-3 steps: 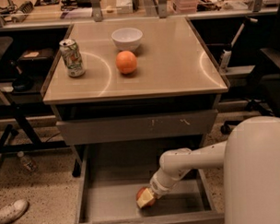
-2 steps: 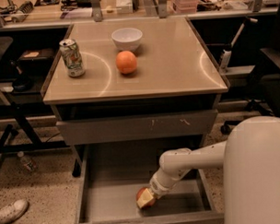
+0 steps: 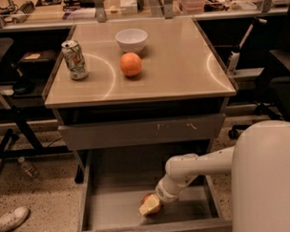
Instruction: Place apple into middle drawer
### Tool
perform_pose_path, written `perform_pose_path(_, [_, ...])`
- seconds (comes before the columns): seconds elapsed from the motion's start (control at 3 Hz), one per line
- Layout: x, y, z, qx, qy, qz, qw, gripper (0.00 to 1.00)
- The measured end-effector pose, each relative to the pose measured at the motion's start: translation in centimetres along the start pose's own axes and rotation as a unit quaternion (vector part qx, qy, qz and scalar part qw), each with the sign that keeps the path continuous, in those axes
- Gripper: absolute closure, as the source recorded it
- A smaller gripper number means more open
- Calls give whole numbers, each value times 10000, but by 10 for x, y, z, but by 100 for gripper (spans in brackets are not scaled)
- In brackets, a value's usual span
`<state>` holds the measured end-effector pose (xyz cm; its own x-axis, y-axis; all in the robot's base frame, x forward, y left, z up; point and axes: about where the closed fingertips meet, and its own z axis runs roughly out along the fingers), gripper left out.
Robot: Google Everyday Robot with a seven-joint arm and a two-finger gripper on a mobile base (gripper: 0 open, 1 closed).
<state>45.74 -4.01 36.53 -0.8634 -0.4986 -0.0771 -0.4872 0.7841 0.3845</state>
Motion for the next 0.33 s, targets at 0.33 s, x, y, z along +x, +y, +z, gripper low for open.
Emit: perform_pose_path(0.33, [0,0,0,0,0,0,10000,0])
